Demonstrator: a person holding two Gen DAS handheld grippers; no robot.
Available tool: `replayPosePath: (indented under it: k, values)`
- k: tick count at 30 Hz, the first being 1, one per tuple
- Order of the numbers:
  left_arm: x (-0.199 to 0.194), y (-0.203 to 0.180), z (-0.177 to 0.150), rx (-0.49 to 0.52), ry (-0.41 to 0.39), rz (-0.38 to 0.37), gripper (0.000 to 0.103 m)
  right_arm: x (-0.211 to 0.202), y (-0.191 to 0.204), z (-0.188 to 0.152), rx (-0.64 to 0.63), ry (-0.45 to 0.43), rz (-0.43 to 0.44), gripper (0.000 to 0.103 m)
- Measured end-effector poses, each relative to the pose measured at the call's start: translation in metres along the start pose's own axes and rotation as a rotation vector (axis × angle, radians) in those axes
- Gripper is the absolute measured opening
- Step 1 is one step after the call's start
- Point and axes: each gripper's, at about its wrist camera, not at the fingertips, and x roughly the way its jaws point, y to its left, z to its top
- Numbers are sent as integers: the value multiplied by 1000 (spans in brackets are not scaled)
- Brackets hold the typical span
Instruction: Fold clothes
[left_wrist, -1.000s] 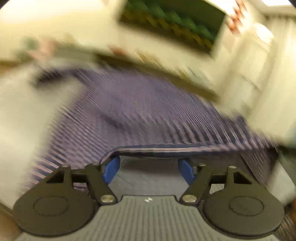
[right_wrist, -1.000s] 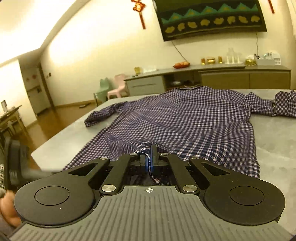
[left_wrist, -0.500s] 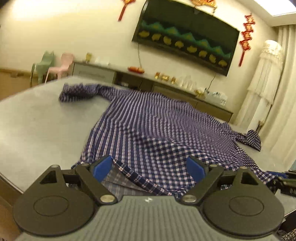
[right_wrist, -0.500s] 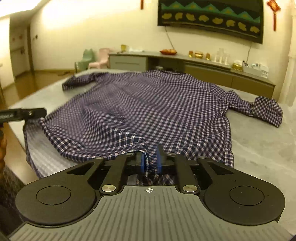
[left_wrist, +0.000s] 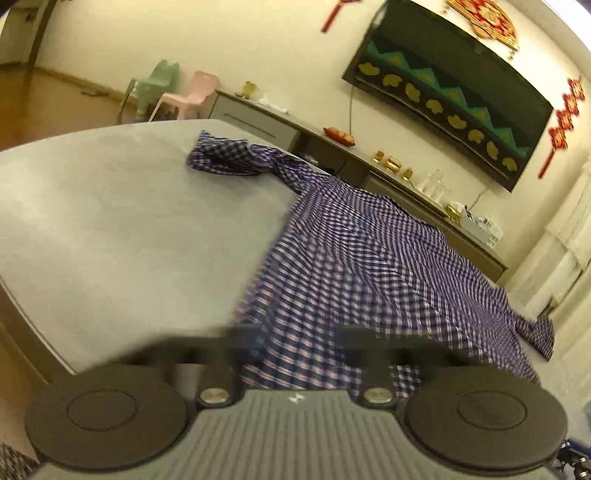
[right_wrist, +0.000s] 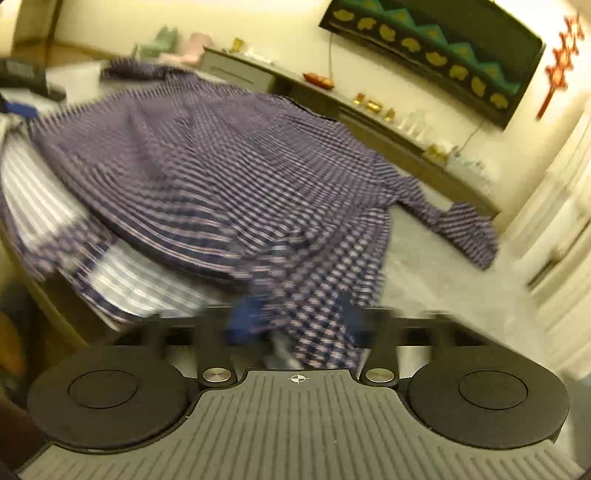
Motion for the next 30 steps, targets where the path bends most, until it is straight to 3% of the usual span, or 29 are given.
replayPosePath:
  k: [4,7,9,11,12,15,21,24,30]
  values:
    - [-25,30,19,-122,-35,8,0,-33,0,3,24,-192,163,1]
    - [-28,41,22,-159,-3,-47,1,-28,9,-3,-29,-156,104,14]
    - [-25,39,19,-155,55,-129,13,-18,15,-7,-86,-106,37,31]
    - [-23,30,7,-145,110,-181,47,-12,22,-9,-130,-83,4,41]
    - [-21,26,1,-142,138,-206,52,-12,25,-11,-147,-83,2,50]
    - [-14,24,-11,-183,216,-246,57,-12,34,-11,-195,-95,-4,60]
    - [-4,27,-20,-234,256,-269,61,-8,35,-9,-211,-92,-24,66]
    - [-13,33,-26,-247,234,-271,67,-9,27,-13,-190,-88,-37,68]
    - [-22,40,-29,-252,204,-215,70,-8,21,-16,-183,-73,-48,69]
